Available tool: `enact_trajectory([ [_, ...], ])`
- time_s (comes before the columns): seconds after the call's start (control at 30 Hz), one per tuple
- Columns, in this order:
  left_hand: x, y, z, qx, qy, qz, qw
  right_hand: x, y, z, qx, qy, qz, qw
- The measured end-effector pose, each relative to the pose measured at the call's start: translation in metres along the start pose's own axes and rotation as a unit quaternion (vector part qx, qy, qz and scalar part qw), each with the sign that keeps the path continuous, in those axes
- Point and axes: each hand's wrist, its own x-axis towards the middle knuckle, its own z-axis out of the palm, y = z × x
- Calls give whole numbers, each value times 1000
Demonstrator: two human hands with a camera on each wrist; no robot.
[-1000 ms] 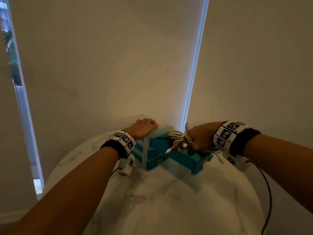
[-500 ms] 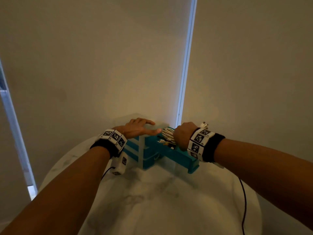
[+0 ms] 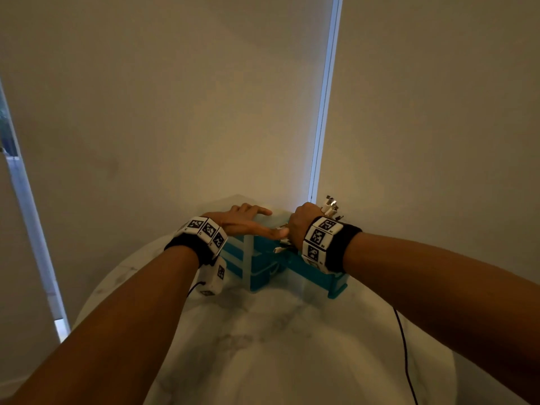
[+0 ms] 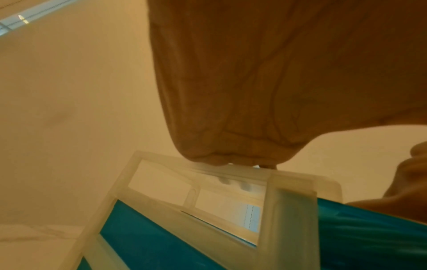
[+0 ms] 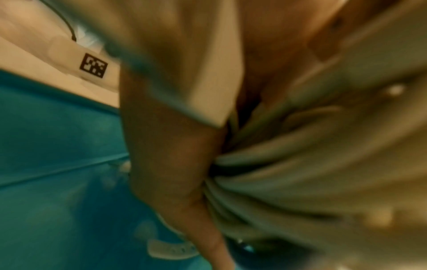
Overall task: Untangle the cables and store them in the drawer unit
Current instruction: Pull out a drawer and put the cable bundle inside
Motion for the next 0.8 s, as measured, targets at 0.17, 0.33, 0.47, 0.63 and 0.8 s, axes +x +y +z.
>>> enact_trajectory([
  [0.17,-1,4,4,22,23,-14,999,-1,3,8,75,78,18,994],
  [0.33,2,3,2,21,44,-18,999,1,19,16,229,19,55,972],
  [0.47,3,3,1,6,72,-20,997,-9,42,1,295,-124,19,947],
  [0.63,6,5,-1,-23,98,-12,995,-14,52,15,317,-151,-8,936],
  [0.8,4,7,-6,-18,42,0,999,-11,33,37,307,-46,-31,950],
])
